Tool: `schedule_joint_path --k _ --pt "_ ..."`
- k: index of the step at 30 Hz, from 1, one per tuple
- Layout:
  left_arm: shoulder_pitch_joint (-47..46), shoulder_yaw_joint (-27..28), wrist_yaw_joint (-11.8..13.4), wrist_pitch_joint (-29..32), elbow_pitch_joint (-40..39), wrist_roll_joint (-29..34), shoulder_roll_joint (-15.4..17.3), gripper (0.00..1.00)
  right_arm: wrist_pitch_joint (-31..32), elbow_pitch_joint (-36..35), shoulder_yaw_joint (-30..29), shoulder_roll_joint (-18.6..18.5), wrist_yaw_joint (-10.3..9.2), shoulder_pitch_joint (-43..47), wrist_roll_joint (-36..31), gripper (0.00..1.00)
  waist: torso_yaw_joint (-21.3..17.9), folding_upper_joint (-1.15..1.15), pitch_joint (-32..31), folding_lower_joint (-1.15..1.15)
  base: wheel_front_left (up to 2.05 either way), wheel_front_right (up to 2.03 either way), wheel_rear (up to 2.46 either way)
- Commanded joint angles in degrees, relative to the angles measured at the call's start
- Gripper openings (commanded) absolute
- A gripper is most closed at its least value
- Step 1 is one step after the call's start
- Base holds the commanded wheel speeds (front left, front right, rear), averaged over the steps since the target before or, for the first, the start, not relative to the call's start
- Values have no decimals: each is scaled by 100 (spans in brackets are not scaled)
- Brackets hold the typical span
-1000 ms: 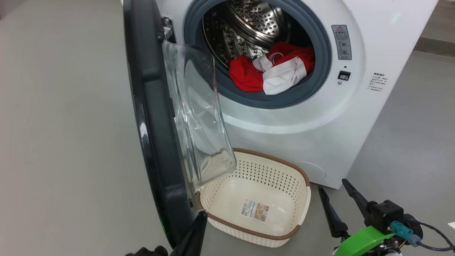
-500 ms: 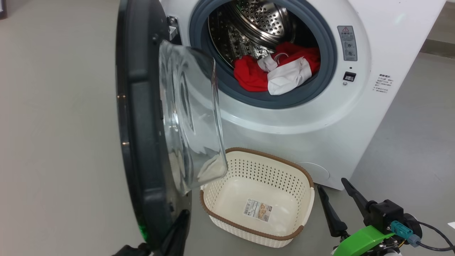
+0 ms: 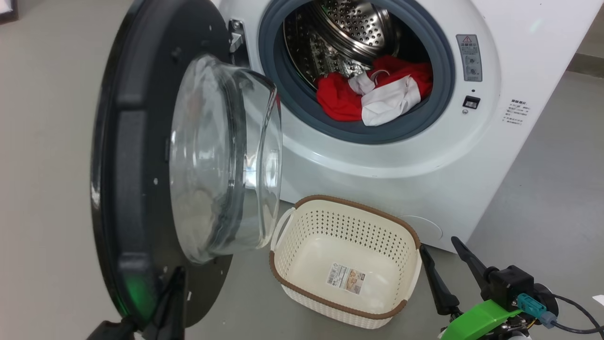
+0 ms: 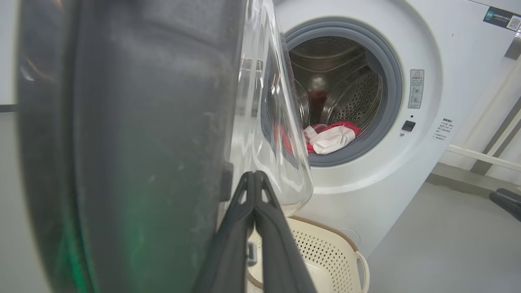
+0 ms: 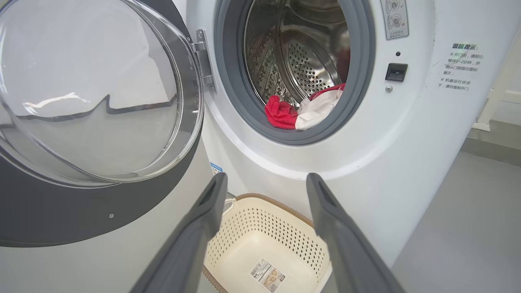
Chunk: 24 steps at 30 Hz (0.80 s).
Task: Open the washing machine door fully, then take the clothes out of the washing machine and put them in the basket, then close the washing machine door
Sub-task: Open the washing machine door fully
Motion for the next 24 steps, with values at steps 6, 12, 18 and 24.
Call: schedule_joint_path --k 6,12,18,24 --pt "-484 689 18 -29 127 182 275 0 -78 -146 195 -43 35 -45 -47 100 -24 0 60 0 0 0 0" --pt "-691 1197 54 -29 337 235 402 0 -78 -150 233 -67 35 -90 -51 100 -89 0 141 0 0 0 0" --pt "-902 1529 18 -29 514 295 513 0 -78 -165 240 -104 35 -122 -65 100 -107 0 256 0 0 0 0" --pt "-1232 1983 -6 -29 822 347 658 0 -78 -160 292 -144 35 -216 -83 100 -145 0 408 0 0 0 0"
